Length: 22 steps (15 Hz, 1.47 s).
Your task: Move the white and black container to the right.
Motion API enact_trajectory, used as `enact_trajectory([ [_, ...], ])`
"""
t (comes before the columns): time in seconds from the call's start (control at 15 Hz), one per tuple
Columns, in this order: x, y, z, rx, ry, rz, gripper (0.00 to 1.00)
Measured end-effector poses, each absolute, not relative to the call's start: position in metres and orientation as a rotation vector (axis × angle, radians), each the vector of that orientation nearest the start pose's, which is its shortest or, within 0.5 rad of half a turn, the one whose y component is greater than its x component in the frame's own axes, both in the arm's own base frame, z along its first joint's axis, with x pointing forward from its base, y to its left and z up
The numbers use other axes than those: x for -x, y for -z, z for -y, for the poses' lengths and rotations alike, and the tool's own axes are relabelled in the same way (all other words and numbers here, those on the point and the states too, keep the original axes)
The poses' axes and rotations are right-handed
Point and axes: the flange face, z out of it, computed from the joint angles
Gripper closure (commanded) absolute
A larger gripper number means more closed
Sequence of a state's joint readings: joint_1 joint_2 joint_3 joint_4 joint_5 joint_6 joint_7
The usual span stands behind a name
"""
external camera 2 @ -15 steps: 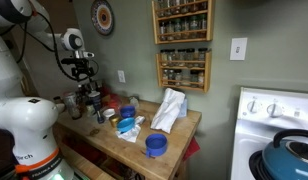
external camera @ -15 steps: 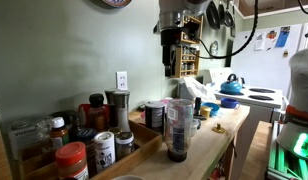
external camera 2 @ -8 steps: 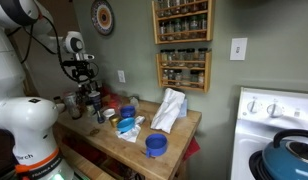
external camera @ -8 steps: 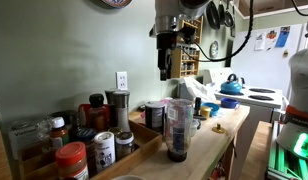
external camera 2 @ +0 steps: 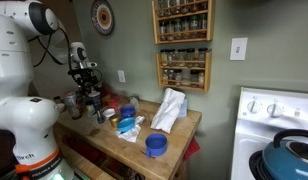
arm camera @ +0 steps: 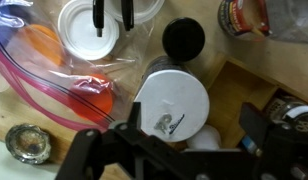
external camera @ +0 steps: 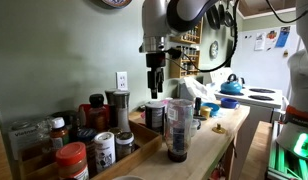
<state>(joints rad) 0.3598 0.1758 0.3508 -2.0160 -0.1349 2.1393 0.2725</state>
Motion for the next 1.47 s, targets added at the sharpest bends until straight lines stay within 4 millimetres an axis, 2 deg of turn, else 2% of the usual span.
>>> enact_trajectory([
  [0.2,-0.451,-0.35,-0.379,3.169,0.001,0.81,0.0],
  [0.53,-0.465,-0.334,-0.387,3.228,0.017,0.798,0.0],
  [1.0,-0.483,-0.321,-0.383,3.193,-0.045,0.805,0.0],
  [1.47,-0.486,-0.315,-0.372,3.137,-0.176,0.754,0.0],
])
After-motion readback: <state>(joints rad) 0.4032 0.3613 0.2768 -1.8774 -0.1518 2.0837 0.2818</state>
